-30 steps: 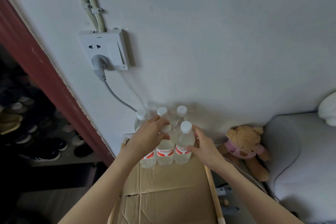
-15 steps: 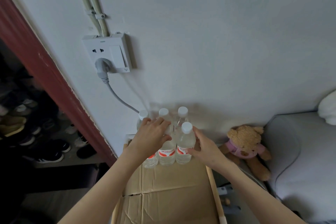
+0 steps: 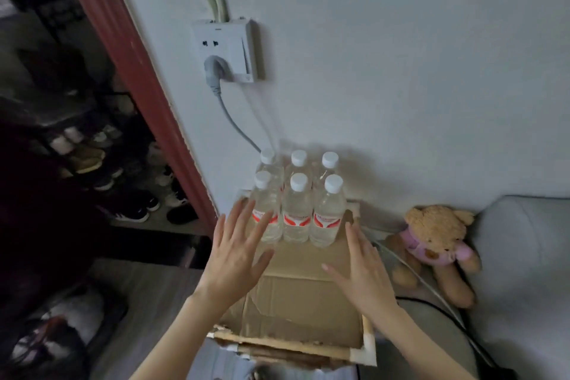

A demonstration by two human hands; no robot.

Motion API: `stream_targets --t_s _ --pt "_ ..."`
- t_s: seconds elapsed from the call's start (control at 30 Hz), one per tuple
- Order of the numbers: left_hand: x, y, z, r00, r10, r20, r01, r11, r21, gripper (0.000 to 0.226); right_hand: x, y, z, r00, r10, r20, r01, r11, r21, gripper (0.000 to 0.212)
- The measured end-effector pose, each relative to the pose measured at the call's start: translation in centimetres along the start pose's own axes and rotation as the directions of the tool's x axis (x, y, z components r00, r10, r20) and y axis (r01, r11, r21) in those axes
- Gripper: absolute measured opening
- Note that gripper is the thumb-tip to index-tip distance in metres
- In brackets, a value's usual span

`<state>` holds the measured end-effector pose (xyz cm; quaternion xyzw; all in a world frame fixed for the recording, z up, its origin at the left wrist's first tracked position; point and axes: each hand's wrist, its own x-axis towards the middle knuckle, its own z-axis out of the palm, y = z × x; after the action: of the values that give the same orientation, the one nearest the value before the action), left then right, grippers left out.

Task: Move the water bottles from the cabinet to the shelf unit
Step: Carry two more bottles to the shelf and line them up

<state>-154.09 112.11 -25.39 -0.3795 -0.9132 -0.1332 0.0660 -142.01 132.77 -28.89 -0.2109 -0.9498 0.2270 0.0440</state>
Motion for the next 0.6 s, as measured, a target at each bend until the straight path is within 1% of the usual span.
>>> stream_targets --t_s 0.07,0.17,0.27,0.33,0.4,0.43,0.47,0.5,0.53,0.6 --pt "-3.8 0.0 1.0 0.988 -0.148 0.039 0.147 0.989 0.014 0.065 -1.6 0.4 1.4 0.994 -0.104 0.046 0.107 0.992 -0.068 0.087" --pt "-9.8 0.6 2.3 0.942 -0.325 0.084 0.321 0.946 0.053 0.065 -3.3 0.3 3.2 0.946 -0.269 0.18 0.294 0.947 -0.131 0.082" --pt "-16.2 1.5 2.2 0.872 -0.484 0.075 0.478 0.874 0.087 0.062 -4.7 -1.9 4.7 0.879 -0.407 0.247 0.437 0.896 -0.081 0.077" --pt "-20.5 2.0 1.4 0.811 -0.585 0.03 0.578 0.807 0.12 0.06 -5.7 -4.2 5.8 0.814 -0.494 0.306 0.533 0.844 -0.054 0.071" --pt "-24.8 2.6 0.5 0.717 -0.697 -0.017 0.694 0.711 0.109 0.06 -6.9 -7.1 6.6 0.735 -0.575 0.359 0.618 0.786 -0.008 0.07" --pt "-28.0 3.0 -0.1 0.639 -0.768 -0.048 0.768 0.633 0.093 0.061 -8.2 -9.2 7.4 0.678 -0.634 0.372 0.672 0.74 0.036 0.07" --pt "-30.0 3.5 -0.4 0.591 -0.804 -0.058 0.806 0.586 0.081 0.062 -8.8 -10.4 8.0 0.641 -0.668 0.378 0.701 0.71 0.065 0.071" --pt "-31.1 4.0 -0.3 0.568 -0.821 -0.057 0.822 0.564 0.072 0.062 -9.0 -10.9 8.4 0.629 -0.686 0.366 0.716 0.695 0.072 0.072" --pt "-33.5 4.6 -0.5 0.51 -0.857 -0.07 0.86 0.506 0.068 0.063 -10.1 -12.4 8.9 0.579 -0.729 0.366 0.757 0.647 0.09 0.073" --pt "-38.9 6.1 -1.2 0.362 -0.925 -0.114 0.932 0.358 0.055 0.064 -13.4 -15.8 10.0 0.446 -0.806 0.389 0.849 0.519 0.101 0.074"
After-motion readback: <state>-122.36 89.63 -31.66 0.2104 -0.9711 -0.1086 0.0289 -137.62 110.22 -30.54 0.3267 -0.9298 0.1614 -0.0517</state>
